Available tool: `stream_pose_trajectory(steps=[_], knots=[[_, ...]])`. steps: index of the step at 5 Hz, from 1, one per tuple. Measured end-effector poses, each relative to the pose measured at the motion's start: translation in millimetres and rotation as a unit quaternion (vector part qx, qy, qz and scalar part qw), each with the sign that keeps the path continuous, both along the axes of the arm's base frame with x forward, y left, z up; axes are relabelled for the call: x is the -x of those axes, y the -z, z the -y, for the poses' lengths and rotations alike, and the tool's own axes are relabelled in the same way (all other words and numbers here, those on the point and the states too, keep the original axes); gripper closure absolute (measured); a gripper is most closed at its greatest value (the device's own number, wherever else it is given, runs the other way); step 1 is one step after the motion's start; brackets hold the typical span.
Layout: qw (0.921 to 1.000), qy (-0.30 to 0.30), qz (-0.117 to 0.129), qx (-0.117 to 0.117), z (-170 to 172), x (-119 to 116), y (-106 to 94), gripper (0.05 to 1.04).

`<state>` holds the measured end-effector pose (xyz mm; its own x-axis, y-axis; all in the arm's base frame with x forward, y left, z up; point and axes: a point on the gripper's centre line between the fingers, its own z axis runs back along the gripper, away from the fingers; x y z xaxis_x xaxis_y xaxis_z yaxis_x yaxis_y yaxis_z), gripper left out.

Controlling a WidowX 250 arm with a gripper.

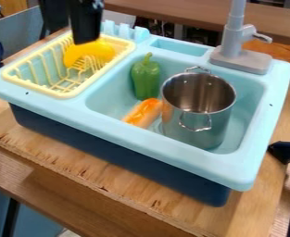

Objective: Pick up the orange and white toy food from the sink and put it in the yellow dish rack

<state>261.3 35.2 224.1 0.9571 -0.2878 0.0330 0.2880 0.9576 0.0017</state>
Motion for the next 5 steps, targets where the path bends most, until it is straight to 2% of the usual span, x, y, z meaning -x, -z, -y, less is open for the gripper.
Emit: stream_pose_trajectory(steps=[1,2,3,4,5], knots=[[0.9995,-0.023,0.018,-0.014,-0.6,-11.2,22.5,0.083],[0.999,-0.021,-0.004,-0.039,6.2,-22.5,46.3,0.083],[0.9986,-0.028,-0.009,-0.044,10.0,-28.8,57.4,0.083],[0.9989,-0.022,-0.025,-0.034,15.2,-31.6,70.8,0.083],[0.9978,-0.03,-0.049,-0.034,8.7,-20.4,84.3,0.083]])
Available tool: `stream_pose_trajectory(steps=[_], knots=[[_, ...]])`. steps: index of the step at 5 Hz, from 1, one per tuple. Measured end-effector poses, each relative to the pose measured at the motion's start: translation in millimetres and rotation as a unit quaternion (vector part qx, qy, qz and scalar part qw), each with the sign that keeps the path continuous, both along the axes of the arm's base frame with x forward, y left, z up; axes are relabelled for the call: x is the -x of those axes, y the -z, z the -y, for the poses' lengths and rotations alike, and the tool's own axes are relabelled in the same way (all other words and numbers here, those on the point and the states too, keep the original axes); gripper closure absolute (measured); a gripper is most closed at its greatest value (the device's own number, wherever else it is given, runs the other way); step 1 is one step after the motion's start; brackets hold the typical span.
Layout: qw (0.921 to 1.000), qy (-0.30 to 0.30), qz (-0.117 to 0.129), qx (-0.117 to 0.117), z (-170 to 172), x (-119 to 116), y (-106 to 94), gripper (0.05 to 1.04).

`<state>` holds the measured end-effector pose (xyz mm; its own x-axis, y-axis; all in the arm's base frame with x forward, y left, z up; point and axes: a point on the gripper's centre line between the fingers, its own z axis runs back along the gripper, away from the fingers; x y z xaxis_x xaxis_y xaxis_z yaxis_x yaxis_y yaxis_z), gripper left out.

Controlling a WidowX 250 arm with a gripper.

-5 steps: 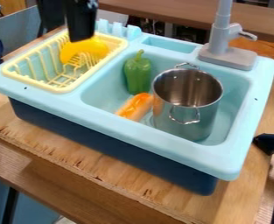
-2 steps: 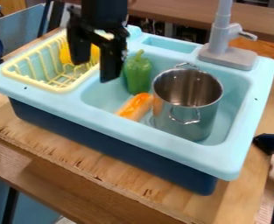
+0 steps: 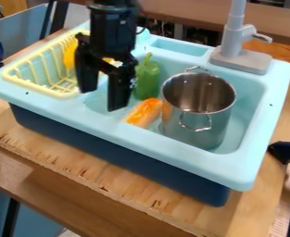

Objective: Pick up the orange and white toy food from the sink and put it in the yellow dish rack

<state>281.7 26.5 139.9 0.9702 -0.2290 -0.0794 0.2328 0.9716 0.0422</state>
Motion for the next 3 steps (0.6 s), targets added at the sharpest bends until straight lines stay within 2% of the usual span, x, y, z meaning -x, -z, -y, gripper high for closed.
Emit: stream_pose_trajectory(steps=[1,2,3], knots=[[0.9998,-0.009,-0.012,0.014,-7.1,-0.4,14.4,0.083],[0.9997,-0.013,-0.003,0.019,-6.3,-12.6,19.9,0.084],[0.9999,-0.009,-0.005,0.014,-5.3,-24.5,25.2,0.084]])
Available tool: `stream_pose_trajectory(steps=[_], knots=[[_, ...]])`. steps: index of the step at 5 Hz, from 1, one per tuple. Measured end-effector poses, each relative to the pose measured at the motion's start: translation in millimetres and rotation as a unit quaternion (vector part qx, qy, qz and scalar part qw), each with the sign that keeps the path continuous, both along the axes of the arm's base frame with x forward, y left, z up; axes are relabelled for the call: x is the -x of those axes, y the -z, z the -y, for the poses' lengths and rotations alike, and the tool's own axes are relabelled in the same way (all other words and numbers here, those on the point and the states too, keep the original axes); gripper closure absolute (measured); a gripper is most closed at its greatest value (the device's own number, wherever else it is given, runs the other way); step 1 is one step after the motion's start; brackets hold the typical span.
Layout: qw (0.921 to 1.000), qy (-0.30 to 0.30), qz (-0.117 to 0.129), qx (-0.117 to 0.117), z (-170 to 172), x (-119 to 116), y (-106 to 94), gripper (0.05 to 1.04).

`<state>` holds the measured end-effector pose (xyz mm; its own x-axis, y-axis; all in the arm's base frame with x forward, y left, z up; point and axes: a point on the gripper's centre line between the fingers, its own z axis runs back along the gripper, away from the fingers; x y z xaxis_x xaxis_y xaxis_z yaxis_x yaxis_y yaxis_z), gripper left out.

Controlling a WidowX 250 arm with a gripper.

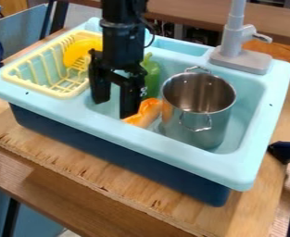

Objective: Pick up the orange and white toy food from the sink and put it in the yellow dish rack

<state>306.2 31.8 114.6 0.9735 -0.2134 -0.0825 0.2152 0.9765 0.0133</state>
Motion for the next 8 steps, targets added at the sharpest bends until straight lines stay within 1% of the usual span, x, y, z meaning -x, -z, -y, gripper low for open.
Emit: stream_pose_trajectory(steps=[1,2,3,4,5,6,7,8], knots=[[0.9999,0.005,0.013,-0.01,5.0,-7.0,-8.4,0.084],[0.9997,0.016,0.007,-0.018,9.8,-11.6,3.3,0.084],[1.0,0.009,-0.001,-0.002,14.1,-10.9,19.8,0.084],[1.0,-0.002,0.002,0.004,15.1,-15.1,26.9,0.084],[0.9998,-0.011,-0.005,0.018,15.6,-23.3,43.6,0.13],[0.9997,-0.016,-0.003,0.017,14.3,-23.4,44.4,0.403],[0.9994,-0.026,0.002,0.02,8.7,-19.1,43.9,0.468],[0.9995,-0.02,0.008,0.023,7.1,-11.1,23.1,0.468]])
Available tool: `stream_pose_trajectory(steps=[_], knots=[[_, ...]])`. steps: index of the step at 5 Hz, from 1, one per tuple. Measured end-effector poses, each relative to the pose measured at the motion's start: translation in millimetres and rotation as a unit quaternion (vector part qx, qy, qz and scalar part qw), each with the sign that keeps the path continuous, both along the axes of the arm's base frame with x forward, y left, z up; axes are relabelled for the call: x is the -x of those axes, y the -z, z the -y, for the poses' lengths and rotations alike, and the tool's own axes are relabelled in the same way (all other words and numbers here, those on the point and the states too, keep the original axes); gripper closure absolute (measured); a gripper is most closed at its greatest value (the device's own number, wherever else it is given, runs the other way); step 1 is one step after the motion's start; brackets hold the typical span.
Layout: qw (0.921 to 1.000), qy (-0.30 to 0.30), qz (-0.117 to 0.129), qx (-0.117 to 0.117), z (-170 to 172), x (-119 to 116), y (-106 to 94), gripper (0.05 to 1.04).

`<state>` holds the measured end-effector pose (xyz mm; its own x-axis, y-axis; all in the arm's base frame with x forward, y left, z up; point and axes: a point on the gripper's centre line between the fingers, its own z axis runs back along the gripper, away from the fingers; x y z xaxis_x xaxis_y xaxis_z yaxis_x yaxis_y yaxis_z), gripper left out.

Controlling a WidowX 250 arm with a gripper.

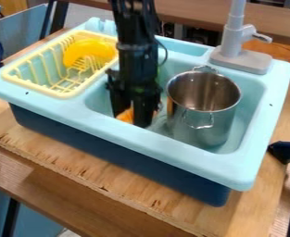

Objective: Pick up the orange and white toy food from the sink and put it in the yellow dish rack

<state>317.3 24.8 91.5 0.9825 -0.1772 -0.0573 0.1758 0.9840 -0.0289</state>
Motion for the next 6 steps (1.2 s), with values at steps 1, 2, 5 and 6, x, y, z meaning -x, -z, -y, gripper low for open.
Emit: stream_pose_trajectory(steps=[1,2,5,6], knots=[[0.9964,-0.019,0.082,0.002,-22.0,12.8,-60.4,0.481],[0.9904,-0.024,0.136,0.008,-26.5,26.3,-103.0,0.489],[0.9805,-0.17,0.098,0.005,-134.1,30.3,-140.9,0.489],[0.9819,-0.17,0.082,0.012,-138.1,23.7,-124.2,0.489]])
